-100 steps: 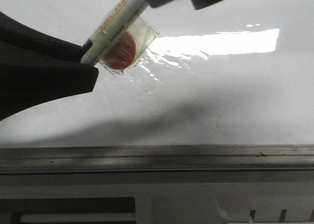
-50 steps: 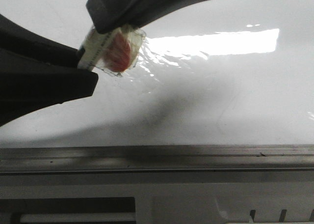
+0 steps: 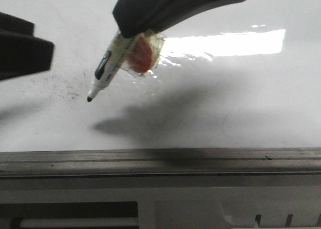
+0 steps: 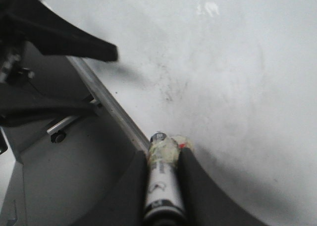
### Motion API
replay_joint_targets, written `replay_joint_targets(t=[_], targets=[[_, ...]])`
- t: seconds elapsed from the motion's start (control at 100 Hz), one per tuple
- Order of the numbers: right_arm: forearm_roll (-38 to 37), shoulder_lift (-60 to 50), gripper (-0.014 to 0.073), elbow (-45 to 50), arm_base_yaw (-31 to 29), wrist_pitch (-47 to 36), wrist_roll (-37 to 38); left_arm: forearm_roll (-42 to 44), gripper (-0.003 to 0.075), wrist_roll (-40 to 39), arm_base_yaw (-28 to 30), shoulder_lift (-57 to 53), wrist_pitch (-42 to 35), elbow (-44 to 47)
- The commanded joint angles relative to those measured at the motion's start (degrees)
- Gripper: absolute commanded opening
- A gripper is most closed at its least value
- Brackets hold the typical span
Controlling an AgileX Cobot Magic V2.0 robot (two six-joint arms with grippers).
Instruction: Write number 8 on whiteboard
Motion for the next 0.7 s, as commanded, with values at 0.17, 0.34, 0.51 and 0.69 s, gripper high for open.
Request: replay_joint_targets(t=[0.17,0.34,0.51,0.69], targets=[[-1.6,-2.0,-0.006,-9.4,-5.5,1.9,0.4,-5.7,0.0331,-0.6,5.2,-10.5,0.0,-1.7],[-3.7,-0.2,-0.006,-15.7,-8.3,7.2,0.4,-8.0,0.0331,-0.6,6.9,-10.4,-0.2,-1.7],[-4.0,3.7,-0.006,-17.5,-10.1,7.7,0.4,-8.0,0.033,-0.6,6.9,-10.4,-0.3,-1.7],[-4.5,7.9,-0.006,-17.5,-9.7,11.8,0.2,-8.0,0.033,-0.6,6.9,-10.4,-0.3,-1.7]])
